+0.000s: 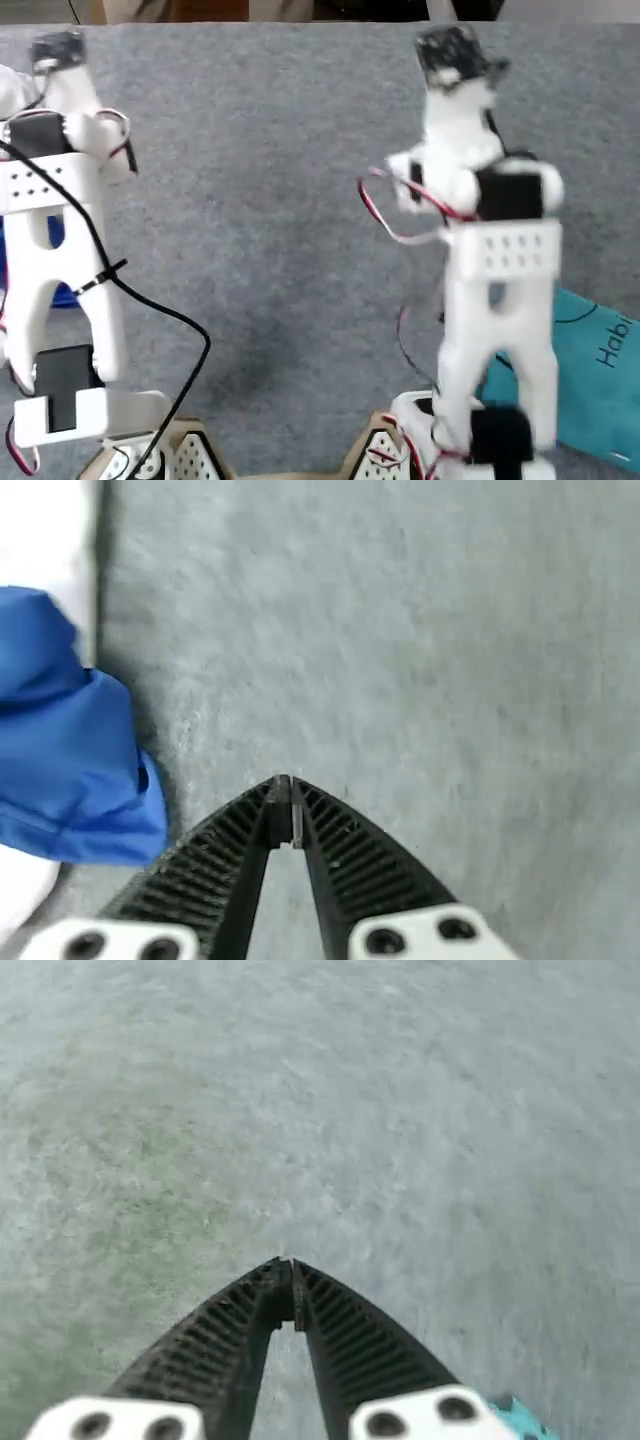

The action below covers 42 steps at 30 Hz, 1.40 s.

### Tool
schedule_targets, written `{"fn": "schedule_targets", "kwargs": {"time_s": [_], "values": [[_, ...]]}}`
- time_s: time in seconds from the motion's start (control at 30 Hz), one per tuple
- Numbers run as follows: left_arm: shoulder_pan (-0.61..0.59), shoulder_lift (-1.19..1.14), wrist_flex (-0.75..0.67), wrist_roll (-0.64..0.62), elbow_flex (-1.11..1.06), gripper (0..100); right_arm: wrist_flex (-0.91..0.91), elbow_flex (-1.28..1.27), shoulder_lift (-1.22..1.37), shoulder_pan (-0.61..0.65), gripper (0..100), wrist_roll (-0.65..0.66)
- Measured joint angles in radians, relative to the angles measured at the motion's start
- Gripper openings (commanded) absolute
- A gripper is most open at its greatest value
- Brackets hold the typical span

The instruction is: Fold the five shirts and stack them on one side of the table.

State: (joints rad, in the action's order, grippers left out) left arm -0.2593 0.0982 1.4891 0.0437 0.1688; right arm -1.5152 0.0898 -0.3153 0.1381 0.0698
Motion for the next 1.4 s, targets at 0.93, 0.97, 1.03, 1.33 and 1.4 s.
{"fn": "schedule_targets", "kwargs": {"time_s": [0.93, 0.97, 1.03, 1.33, 1.4], "values": [[-0.761, -0.738, -0.026, 0.126, 0.713, 13, -0.204, 0.631, 0.660, 0.210, 0.9, 0.327], [-0.756, -0.779, -0.026, 0.133, 0.723, 8, -0.207, 0.631, 0.663, 0.210, 0.9, 0.327], [-0.755, -0.827, -0.014, 0.135, 0.749, 2, -0.218, 0.631, 0.666, 0.210, 0.9, 0.327], [-0.706, -0.845, 0.109, 0.060, 0.976, 2, -0.239, 0.631, 0.667, 0.210, 0.9, 0.327], [-0.683, -0.841, 0.166, 0.035, 1.063, 2, -0.247, 0.631, 0.667, 0.210, 0.9, 0.327]]}}
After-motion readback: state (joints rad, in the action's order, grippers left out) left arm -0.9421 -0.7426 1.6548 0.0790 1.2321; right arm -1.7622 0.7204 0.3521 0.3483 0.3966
